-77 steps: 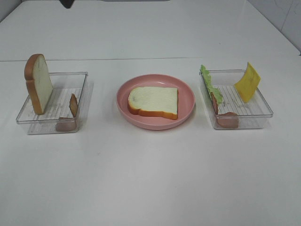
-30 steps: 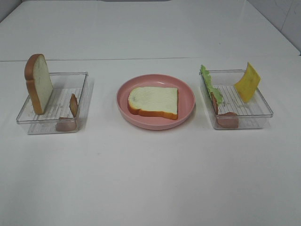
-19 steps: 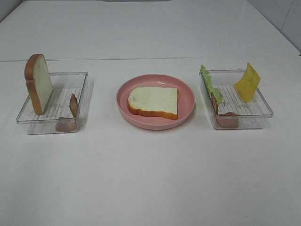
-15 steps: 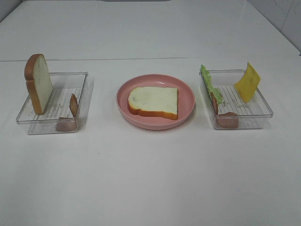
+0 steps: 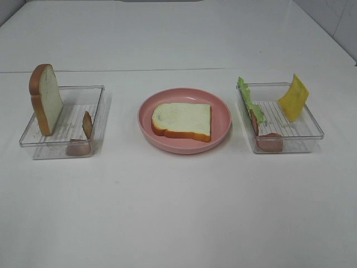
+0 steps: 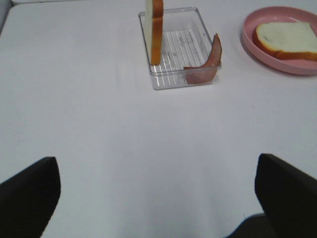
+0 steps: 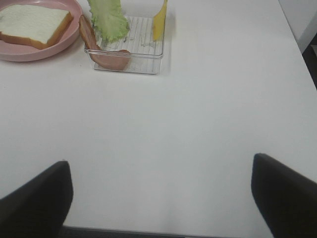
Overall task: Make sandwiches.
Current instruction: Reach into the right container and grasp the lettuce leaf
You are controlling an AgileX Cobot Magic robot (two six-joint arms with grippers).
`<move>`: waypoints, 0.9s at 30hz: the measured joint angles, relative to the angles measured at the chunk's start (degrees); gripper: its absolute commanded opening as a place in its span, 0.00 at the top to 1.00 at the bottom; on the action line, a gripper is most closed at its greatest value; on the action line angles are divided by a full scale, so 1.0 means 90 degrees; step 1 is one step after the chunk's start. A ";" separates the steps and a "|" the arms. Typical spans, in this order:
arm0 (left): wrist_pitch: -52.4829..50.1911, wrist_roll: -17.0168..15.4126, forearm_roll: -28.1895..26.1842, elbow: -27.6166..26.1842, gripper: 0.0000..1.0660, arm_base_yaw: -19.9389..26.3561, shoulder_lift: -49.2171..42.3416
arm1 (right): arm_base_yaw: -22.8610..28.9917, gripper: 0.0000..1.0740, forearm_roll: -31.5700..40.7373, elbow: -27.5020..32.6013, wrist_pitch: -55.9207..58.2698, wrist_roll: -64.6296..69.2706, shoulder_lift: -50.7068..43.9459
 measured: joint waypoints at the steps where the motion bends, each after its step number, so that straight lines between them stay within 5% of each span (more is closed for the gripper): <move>1: 0.0000 0.0000 0.0000 0.0000 0.04 0.0083 -0.0121 | 0.0000 0.12 0.0000 0.0000 0.0000 0.0000 0.0000; 27: 0.0000 0.0006 0.0000 0.0006 0.04 0.0223 -0.0286 | 0.0000 0.12 0.0006 0.0000 0.0000 0.0000 0.0000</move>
